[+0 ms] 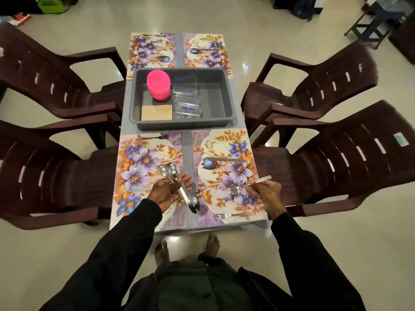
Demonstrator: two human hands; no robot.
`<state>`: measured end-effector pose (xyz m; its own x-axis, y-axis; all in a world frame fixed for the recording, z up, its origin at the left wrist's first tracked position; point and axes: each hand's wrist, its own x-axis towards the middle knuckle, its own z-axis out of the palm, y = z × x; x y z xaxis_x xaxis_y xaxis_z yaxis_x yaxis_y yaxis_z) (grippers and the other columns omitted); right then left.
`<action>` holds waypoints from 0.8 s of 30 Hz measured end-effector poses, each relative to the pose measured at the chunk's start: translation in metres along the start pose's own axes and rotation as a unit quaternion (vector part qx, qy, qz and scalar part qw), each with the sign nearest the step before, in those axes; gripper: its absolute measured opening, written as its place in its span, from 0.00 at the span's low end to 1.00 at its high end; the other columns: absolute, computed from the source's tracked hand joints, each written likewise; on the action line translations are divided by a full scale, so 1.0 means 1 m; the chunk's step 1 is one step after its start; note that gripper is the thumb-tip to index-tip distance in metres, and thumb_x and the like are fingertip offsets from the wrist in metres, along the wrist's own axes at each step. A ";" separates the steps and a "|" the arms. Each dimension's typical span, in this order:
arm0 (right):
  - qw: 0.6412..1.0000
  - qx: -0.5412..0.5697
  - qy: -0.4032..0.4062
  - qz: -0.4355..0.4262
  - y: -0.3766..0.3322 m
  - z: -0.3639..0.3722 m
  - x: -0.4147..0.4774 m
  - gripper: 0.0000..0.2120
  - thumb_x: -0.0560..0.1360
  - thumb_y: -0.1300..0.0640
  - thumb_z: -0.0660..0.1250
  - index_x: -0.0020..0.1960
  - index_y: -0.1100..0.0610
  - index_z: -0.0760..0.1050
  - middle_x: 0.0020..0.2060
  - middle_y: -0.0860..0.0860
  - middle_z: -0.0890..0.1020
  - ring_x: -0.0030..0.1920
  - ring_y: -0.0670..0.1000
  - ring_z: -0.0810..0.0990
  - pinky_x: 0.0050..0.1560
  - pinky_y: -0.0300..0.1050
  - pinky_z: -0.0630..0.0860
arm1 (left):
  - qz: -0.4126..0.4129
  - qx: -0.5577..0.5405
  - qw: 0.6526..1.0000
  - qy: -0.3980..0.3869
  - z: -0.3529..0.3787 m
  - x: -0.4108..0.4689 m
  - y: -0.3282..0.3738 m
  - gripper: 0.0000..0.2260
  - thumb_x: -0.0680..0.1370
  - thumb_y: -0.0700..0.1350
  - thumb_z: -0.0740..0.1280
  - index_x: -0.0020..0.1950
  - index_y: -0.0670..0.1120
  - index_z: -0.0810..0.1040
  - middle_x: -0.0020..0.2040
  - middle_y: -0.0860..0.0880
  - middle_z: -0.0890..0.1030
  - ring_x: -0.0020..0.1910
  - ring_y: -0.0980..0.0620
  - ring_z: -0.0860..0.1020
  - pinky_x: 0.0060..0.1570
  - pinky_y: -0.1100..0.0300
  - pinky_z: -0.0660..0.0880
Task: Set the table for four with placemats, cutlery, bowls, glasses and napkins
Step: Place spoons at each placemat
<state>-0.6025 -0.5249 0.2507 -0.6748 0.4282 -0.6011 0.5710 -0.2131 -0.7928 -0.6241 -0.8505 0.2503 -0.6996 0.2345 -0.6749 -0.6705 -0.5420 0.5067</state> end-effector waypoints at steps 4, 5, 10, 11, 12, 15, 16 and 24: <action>1.000 0.004 -0.007 0.015 0.002 -0.011 0.018 0.02 0.73 0.72 0.73 0.43 0.71 0.81 0.39 0.63 0.85 0.34 0.55 0.85 0.46 0.56 0.84 | 0.018 -0.011 1.000 0.017 0.008 -0.003 -0.012 0.17 0.81 0.32 0.62 0.70 0.34 0.72 0.64 0.37 0.80 0.61 0.40 0.81 0.56 0.49 0.82; 1.000 0.008 -0.012 0.019 0.001 -0.013 0.020 0.04 0.73 0.72 0.72 0.46 0.73 0.80 0.43 0.67 0.85 0.36 0.57 0.85 0.47 0.58 0.85 | 0.020 -0.012 0.999 0.022 0.010 -0.004 -0.015 0.17 0.81 0.32 0.61 0.70 0.34 0.72 0.65 0.37 0.80 0.61 0.41 0.81 0.56 0.49 0.81; 0.998 -0.015 -0.056 0.019 0.002 -0.014 0.028 0.06 0.76 0.68 0.71 0.48 0.73 0.79 0.38 0.64 0.85 0.31 0.56 0.83 0.37 0.50 0.82 | 0.031 -0.018 0.999 0.041 0.009 -0.004 -0.022 0.17 0.81 0.32 0.62 0.70 0.34 0.72 0.65 0.37 0.80 0.61 0.41 0.82 0.58 0.49 0.80; 0.998 -0.011 -0.056 0.014 0.003 -0.014 0.030 0.06 0.76 0.67 0.72 0.48 0.72 0.80 0.40 0.64 0.84 0.33 0.58 0.83 0.39 0.53 0.82 | 0.033 -0.022 0.998 0.042 0.010 -0.004 -0.023 0.17 0.81 0.32 0.62 0.70 0.34 0.72 0.65 0.37 0.80 0.61 0.41 0.82 0.59 0.49 0.80; 0.998 -0.008 -0.060 0.015 0.004 -0.014 0.033 0.06 0.76 0.67 0.72 0.48 0.71 0.80 0.42 0.65 0.85 0.35 0.58 0.84 0.43 0.55 0.83 | 0.035 -0.027 0.998 0.042 0.011 -0.004 -0.023 0.17 0.81 0.32 0.62 0.69 0.34 0.73 0.65 0.37 0.80 0.61 0.41 0.82 0.59 0.49 0.80; 0.996 0.002 -0.083 0.041 0.004 -0.012 0.037 0.07 0.78 0.66 0.69 0.42 0.65 0.81 0.35 0.59 0.85 0.31 0.52 0.84 0.38 0.47 0.83 | 0.040 -0.038 0.997 0.046 0.012 -0.004 -0.025 0.16 0.81 0.32 0.62 0.68 0.35 0.73 0.64 0.38 0.81 0.59 0.41 0.83 0.57 0.50 0.81; 0.995 0.007 -0.092 0.047 0.006 -0.012 0.039 0.11 0.79 0.66 0.68 0.39 0.64 0.81 0.32 0.58 0.84 0.29 0.51 0.83 0.34 0.44 0.82 | 0.041 -0.037 0.997 0.047 0.011 -0.003 -0.025 0.16 0.81 0.33 0.62 0.68 0.35 0.74 0.63 0.38 0.82 0.59 0.41 0.83 0.57 0.50 0.81; 0.997 0.024 -0.064 0.024 0.009 -0.006 0.044 0.06 0.74 0.70 0.73 0.46 0.74 0.80 0.47 0.69 0.83 0.47 0.63 0.83 0.51 0.56 0.83 | 0.031 -0.043 0.997 0.057 0.012 0.002 -0.029 0.19 0.78 0.34 0.65 0.70 0.35 0.73 0.64 0.39 0.82 0.61 0.41 0.82 0.58 0.50 0.81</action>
<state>-0.6245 -0.5030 0.2178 -0.7030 0.3008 -0.6445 0.5832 -0.2748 -0.7644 -0.6088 -0.8247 0.2409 -0.7036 0.1081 -0.7023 -0.5998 -0.6203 0.5054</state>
